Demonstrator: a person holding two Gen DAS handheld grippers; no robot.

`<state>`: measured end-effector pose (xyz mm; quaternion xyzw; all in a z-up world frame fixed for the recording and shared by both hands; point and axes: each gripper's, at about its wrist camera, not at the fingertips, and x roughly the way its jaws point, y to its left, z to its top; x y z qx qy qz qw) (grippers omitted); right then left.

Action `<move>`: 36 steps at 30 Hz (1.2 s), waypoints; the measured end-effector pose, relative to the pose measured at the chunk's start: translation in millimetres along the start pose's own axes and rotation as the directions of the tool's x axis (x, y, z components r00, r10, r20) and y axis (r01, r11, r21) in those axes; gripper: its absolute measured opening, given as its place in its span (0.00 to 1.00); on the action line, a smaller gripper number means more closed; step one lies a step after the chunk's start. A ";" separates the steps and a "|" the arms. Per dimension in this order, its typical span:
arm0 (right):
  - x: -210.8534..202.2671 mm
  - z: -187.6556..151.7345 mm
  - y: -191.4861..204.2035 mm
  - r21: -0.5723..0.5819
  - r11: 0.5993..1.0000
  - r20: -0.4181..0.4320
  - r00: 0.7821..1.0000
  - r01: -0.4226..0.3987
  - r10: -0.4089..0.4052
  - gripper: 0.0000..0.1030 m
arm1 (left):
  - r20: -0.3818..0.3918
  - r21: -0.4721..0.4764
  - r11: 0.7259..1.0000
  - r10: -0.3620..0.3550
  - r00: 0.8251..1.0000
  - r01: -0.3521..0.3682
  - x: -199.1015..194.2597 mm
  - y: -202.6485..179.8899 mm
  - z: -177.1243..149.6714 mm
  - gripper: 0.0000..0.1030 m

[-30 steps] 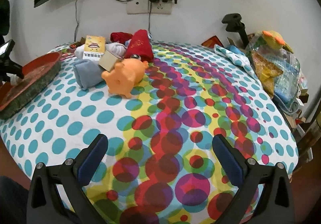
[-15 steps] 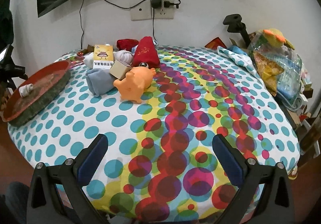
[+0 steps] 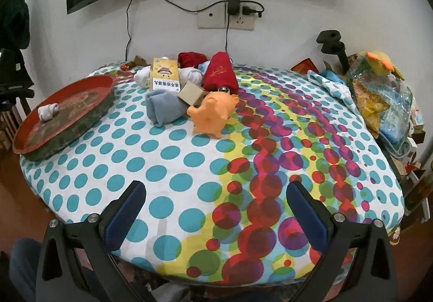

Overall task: Organize objects
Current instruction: 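Carry the white towel over the red tray and release it with the left gripper, then grasp the orange rubber toy with the right gripper and lift it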

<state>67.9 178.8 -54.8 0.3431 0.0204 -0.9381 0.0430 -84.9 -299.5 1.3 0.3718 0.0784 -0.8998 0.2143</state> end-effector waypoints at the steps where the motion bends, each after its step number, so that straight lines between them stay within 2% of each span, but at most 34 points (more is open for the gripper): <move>1: 1.1 0.2 1.2 -0.006 1.000 -0.001 1.000 0.004 -0.004 1.00 | 0.006 0.004 1.000 -0.017 1.000 0.017 -6.5 0.0 -7.5 1.00; 4: 6.7 2.1 2.6 -0.017 1.000 -0.008 1.000 0.021 -0.022 1.00 | 0.026 0.023 0.999 -0.038 0.999 0.038 -23.1 -2.1 -23.9 1.00; 9: 27.8 10.4 -8.1 0.028 0.999 -0.036 0.999 0.042 -0.041 1.00 | 0.092 0.071 0.990 -0.124 0.988 0.118 -65.6 -9.3 -63.9 1.00; 13: 54.9 21.1 -19.8 0.074 0.995 -0.081 0.995 0.066 -0.060 1.00 | 0.078 0.091 0.969 -0.236 0.969 0.229 -83.6 -15.4 -102.9 1.00; 15: 62.6 29.8 -24.2 0.109 0.993 -0.074 0.996 0.053 -0.046 1.00 | 0.084 0.115 0.956 -0.279 0.957 0.269 -94.3 -19.4 -124.1 1.00; 18: 72.3 46.7 -25.5 0.149 0.988 -0.056 0.998 0.024 -0.016 1.00 | 0.088 0.135 0.944 -0.313 0.946 0.300 -101.7 -23.6 -147.3 1.00; 21: 90.0 66.6 -11.6 0.122 0.992 -0.064 0.998 0.007 0.001 1.00 | 0.082 0.153 0.939 -0.324 0.943 0.309 -102.6 -26.7 -171.3 1.00; 25: 115.9 77.5 6.7 0.078 0.996 -0.103 0.994 0.035 -0.027 0.99 | 0.018 0.150 0.928 -0.347 0.938 0.340 -92.0 -27.7 -195.2 1.00; 28: 139.3 80.5 6.8 0.091 0.995 -0.208 0.978 0.035 -0.015 0.85 | 0.020 0.155 0.923 -0.359 0.933 0.352 -95.7 -28.9 -199.4 1.00; 29: 140.9 81.9 2.6 0.108 0.994 -0.209 0.978 0.019 0.004 0.73 | 0.029 0.161 0.920 -0.368 0.929 0.359 -99.1 -29.8 -199.2 1.00; 30: 138.8 82.9 -1.3 0.125 0.992 -0.193 0.981 0.002 0.022 0.65 | 0.037 0.163 0.917 -0.376 0.926 0.365 -102.1 -30.2 -199.3 1.00; 31: 137.8 83.1 -5.7 0.141 0.990 -0.186 0.983 0.013 0.013 0.48 | 0.046 0.165 0.914 -0.382 0.923 0.371 -105.3 -30.8 -199.8 1.00; 33: 133.9 81.1 -12.8 0.162 0.987 -0.172 0.985 0.012 0.017 0.46 | 0.045 0.175 0.910 -0.388 0.920 0.375 -109.2 -32.9 -200.5 1.00; 36: 116.6 74.0 -20.8 0.133 0.990 -0.135 0.991 0.044 -0.026 0.46 | 0.047 0.188 0.906 -0.394 0.918 0.379 -115.7 -33.5 -204.4 1.00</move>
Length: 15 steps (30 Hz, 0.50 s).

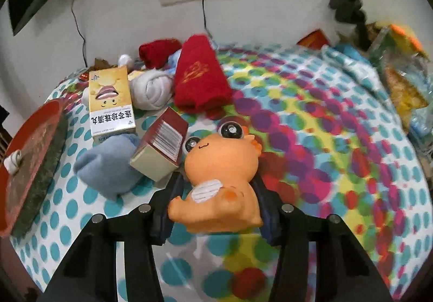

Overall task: Organize objects
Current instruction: 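Grasp the orange rubber toy with the right gripper and lift it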

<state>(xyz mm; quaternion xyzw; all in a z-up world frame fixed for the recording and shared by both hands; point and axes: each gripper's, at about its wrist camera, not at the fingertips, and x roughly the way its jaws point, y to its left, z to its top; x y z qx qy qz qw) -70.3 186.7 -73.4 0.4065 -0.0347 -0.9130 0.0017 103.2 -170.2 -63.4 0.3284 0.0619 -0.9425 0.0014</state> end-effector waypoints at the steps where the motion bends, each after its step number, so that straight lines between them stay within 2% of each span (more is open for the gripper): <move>1: -6.1 -2.7 -2.9 -0.011 1.000 0.014 1.000 0.016 -0.016 0.45 | 0.001 0.004 1.000 -0.001 1.000 0.001 -2.1 -1.0 -1.3 1.00; 9: -65.0 -3.6 -35.7 -0.063 0.994 0.149 0.986 0.084 -0.074 0.45 | -0.007 0.012 1.000 -0.013 1.000 0.013 -10.0 -5.5 -7.6 1.00; 15: -94.2 12.9 -24.1 -0.101 0.994 0.205 0.978 0.050 -0.028 0.45 | -0.010 0.008 1.000 -0.007 1.000 0.007 -13.9 -5.8 -8.0 1.00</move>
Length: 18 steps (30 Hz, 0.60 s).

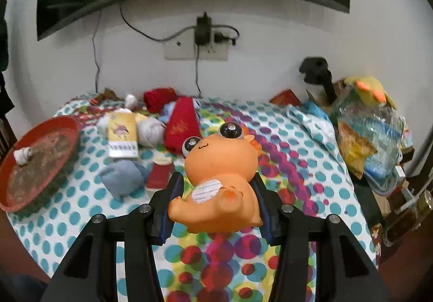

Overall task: Organize objects
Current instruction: 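Grasp the orange rubber toy with the right gripper and lift it, then carry the orange toy to the red tray and release it with the right gripper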

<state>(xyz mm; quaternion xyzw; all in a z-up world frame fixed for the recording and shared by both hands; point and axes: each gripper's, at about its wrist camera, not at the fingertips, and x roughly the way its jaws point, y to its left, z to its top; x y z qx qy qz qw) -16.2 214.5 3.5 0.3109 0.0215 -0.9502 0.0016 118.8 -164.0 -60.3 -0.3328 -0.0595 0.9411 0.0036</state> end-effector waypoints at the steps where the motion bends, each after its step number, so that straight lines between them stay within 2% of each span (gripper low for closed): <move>1: -2.2 2.5 2.8 -0.001 1.000 0.006 1.000 -0.006 0.006 0.46 | -0.003 -0.004 1.000 0.004 1.000 -0.004 -0.2 1.2 -0.2 1.00; 7: -12.2 23.4 45.8 -0.053 0.998 0.042 0.999 -0.029 0.031 0.46 | -0.003 -0.039 0.999 0.017 1.000 -0.018 -3.0 12.3 -0.9 1.00; 14: -7.5 36.4 102.2 -0.083 0.993 0.027 0.996 -0.080 0.083 0.46 | -0.021 -0.065 0.998 0.023 1.000 -0.025 -1.3 19.3 -3.8 1.00; 18: -3.9 37.0 114.2 -0.080 0.992 0.016 0.995 -0.093 0.095 0.46 | -0.023 -0.070 0.997 0.031 0.999 -0.032 -0.6 20.9 -4.2 1.00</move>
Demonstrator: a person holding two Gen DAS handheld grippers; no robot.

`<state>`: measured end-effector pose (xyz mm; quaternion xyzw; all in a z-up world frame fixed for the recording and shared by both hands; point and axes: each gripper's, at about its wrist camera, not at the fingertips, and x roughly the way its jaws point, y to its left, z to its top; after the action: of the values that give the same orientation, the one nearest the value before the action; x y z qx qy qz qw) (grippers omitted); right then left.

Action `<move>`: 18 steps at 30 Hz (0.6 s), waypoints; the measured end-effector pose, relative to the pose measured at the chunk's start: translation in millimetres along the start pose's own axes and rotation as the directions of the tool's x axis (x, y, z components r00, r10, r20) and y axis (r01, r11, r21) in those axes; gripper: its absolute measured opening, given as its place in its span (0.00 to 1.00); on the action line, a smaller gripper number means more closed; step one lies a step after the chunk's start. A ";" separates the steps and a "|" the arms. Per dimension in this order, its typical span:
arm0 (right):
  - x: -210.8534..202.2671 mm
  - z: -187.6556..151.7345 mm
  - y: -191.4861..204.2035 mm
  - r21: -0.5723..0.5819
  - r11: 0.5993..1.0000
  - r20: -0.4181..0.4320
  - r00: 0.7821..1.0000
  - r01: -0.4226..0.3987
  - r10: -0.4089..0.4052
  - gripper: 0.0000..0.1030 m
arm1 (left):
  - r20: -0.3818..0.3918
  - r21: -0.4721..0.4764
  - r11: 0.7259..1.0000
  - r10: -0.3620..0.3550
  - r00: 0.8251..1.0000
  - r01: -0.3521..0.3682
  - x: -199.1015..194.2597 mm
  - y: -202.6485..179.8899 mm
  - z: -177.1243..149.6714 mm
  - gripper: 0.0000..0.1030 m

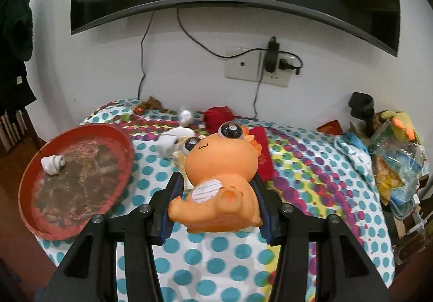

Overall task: Organize objects
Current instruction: 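Carry the orange toy to the red tray and release it with the right gripper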

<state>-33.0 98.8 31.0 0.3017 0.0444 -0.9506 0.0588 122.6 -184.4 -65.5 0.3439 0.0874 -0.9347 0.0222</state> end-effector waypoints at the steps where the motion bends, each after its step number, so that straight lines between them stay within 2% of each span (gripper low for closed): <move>1: 1.4 0.7 4.3 -0.001 1.000 -0.003 1.000 -0.002 0.002 0.46 | -0.003 -0.001 1.000 0.001 1.000 -0.001 0.6 0.2 -0.4 1.00; 18: -2.2 9.0 69.4 -0.088 0.996 0.005 1.000 -0.029 0.029 0.46 | -0.022 0.027 1.000 0.010 1.000 -0.010 7.6 -6.6 -7.6 1.00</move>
<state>-26.8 29.3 36.2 0.2962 0.0816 -0.9477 0.0859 121.0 -176.4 -75.2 0.3549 0.0732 -0.9318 0.0212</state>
